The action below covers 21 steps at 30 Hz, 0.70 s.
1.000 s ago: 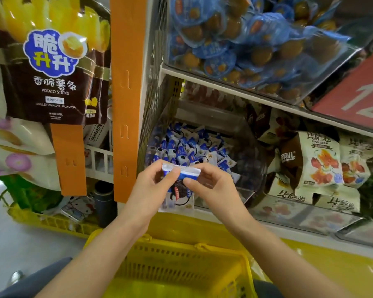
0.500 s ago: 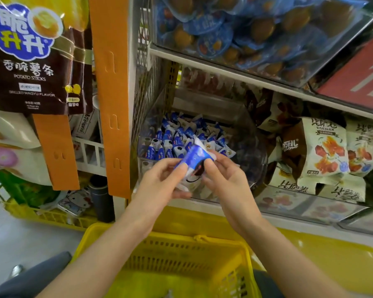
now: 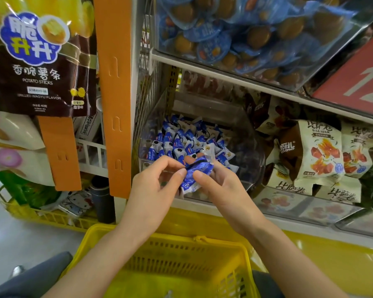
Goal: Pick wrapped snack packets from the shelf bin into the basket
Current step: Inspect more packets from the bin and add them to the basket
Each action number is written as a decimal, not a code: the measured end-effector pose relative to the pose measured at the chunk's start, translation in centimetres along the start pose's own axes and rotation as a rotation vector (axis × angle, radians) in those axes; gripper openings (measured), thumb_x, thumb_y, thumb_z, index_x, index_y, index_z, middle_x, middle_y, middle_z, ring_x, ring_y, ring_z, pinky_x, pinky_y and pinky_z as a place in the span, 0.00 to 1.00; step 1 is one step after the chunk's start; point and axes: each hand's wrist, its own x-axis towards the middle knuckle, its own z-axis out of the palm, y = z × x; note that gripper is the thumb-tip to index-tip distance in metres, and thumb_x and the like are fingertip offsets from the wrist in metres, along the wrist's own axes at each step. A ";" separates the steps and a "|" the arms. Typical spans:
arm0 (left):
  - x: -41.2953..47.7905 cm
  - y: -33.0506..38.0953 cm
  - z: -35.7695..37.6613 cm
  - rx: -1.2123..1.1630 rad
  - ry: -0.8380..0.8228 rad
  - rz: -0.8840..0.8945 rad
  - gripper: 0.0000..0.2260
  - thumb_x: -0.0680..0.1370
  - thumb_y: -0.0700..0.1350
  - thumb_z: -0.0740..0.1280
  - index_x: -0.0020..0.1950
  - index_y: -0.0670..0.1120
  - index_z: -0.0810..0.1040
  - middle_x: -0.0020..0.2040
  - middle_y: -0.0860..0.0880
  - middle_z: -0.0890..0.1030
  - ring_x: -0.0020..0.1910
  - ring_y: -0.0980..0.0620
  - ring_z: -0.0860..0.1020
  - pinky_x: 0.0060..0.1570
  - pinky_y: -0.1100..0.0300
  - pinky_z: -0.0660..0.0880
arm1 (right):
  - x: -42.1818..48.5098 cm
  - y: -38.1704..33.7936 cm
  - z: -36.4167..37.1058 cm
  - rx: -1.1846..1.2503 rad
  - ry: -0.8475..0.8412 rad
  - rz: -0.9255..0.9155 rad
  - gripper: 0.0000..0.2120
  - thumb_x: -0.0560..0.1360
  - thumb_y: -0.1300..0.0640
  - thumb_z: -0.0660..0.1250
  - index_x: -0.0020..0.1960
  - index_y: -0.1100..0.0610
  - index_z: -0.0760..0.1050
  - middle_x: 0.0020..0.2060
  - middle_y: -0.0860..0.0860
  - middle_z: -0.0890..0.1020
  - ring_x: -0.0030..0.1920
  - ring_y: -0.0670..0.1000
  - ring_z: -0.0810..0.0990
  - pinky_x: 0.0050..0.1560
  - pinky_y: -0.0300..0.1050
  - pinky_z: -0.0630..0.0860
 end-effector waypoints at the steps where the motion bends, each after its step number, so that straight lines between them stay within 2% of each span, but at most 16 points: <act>1: 0.0 -0.1 0.0 -0.006 -0.004 -0.001 0.03 0.76 0.44 0.65 0.47 0.51 0.78 0.40 0.55 0.80 0.39 0.60 0.78 0.41 0.65 0.76 | -0.1 -0.1 0.1 -0.002 0.007 -0.013 0.18 0.72 0.52 0.66 0.62 0.50 0.71 0.52 0.39 0.82 0.55 0.39 0.79 0.49 0.28 0.73; 3: 0.1 -0.2 -0.1 -0.062 -0.064 -0.045 0.04 0.77 0.48 0.63 0.48 0.53 0.77 0.40 0.56 0.80 0.41 0.63 0.78 0.41 0.70 0.73 | 0.1 -0.2 0.5 -0.072 0.076 -0.062 0.16 0.70 0.51 0.69 0.56 0.47 0.71 0.46 0.37 0.82 0.48 0.38 0.80 0.44 0.28 0.74; 5: 0.2 0.0 0.0 -0.240 -0.199 -0.149 0.10 0.73 0.55 0.61 0.51 0.55 0.75 0.43 0.61 0.80 0.44 0.67 0.78 0.43 0.75 0.73 | 0.4 -0.3 0.7 -0.230 0.200 -0.132 0.16 0.67 0.51 0.72 0.53 0.48 0.71 0.41 0.41 0.82 0.42 0.39 0.81 0.40 0.31 0.75; 7: 0.4 0.0 0.4 -0.443 -0.286 -0.269 0.16 0.68 0.56 0.64 0.54 0.53 0.74 0.44 0.61 0.82 0.48 0.63 0.80 0.48 0.67 0.77 | 1.0 -0.6 1.0 -0.363 0.275 -0.164 0.21 0.67 0.54 0.74 0.57 0.48 0.70 0.44 0.43 0.81 0.43 0.40 0.80 0.42 0.33 0.77; 9: 0.9 -0.2 0.5 -0.469 -0.243 -0.299 0.16 0.68 0.54 0.67 0.55 0.53 0.74 0.47 0.56 0.83 0.48 0.57 0.81 0.48 0.60 0.79 | 1.7 -1.1 1.2 -0.486 0.265 -0.186 0.25 0.67 0.54 0.75 0.61 0.48 0.69 0.48 0.44 0.80 0.47 0.41 0.80 0.48 0.34 0.77; 11: 1.5 -0.4 0.1 -0.448 -0.118 -0.293 0.11 0.72 0.51 0.66 0.54 0.54 0.74 0.47 0.53 0.83 0.46 0.56 0.82 0.46 0.60 0.80 | 2.5 -1.9 1.2 -0.564 0.152 -0.208 0.23 0.66 0.53 0.75 0.58 0.45 0.70 0.48 0.42 0.80 0.49 0.40 0.79 0.50 0.36 0.77; 13: 2.4 -0.6 -0.5 -0.443 -0.020 -0.290 0.09 0.76 0.50 0.64 0.55 0.51 0.75 0.45 0.52 0.83 0.43 0.56 0.83 0.43 0.58 0.81 | 3.4 -2.9 0.7 -0.522 0.015 -0.190 0.23 0.64 0.52 0.76 0.53 0.40 0.70 0.47 0.41 0.80 0.47 0.38 0.79 0.48 0.35 0.77; 14: 2.9 -0.6 -0.8 -0.450 0.006 -0.290 0.10 0.77 0.49 0.62 0.55 0.49 0.75 0.45 0.51 0.83 0.42 0.56 0.83 0.42 0.59 0.81 | 4.2 -3.3 0.0 -0.454 -0.001 -0.183 0.22 0.64 0.52 0.75 0.53 0.40 0.70 0.48 0.42 0.80 0.47 0.39 0.79 0.47 0.34 0.77; 16: 3.8 -0.7 -1.2 -0.472 0.033 -0.281 0.10 0.78 0.50 0.61 0.55 0.48 0.76 0.44 0.54 0.82 0.40 0.59 0.82 0.38 0.65 0.79 | 6.4 -3.6 -1.7 -0.323 0.127 -0.184 0.13 0.70 0.54 0.71 0.52 0.44 0.73 0.47 0.44 0.82 0.45 0.40 0.81 0.46 0.32 0.77; 18: 4.5 -0.6 -1.3 -0.459 0.038 -0.253 0.08 0.79 0.51 0.59 0.48 0.50 0.76 0.40 0.58 0.81 0.38 0.67 0.78 0.35 0.75 0.73 | 9.9 -2.8 -3.8 -0.356 0.383 -0.147 0.05 0.75 0.56 0.66 0.51 0.49 0.76 0.45 0.46 0.81 0.43 0.43 0.80 0.44 0.34 0.76; 19: 4.8 -0.6 -1.2 -0.457 0.036 -0.248 0.09 0.79 0.52 0.58 0.46 0.51 0.75 0.39 0.58 0.80 0.36 0.69 0.77 0.35 0.76 0.71 | 11.7 -2.2 -4.8 -0.436 0.486 -0.099 0.07 0.77 0.55 0.63 0.53 0.53 0.77 0.44 0.47 0.80 0.42 0.44 0.78 0.44 0.36 0.74; 21: 5.5 -0.5 -0.8 -0.477 0.019 -0.272 0.12 0.79 0.53 0.57 0.48 0.47 0.75 0.45 0.48 0.81 0.39 0.65 0.77 0.41 0.70 0.72 | 15.1 -0.4 -6.6 -0.635 0.577 0.026 0.12 0.79 0.54 0.59 0.59 0.58 0.75 0.44 0.50 0.76 0.37 0.43 0.72 0.40 0.30 0.66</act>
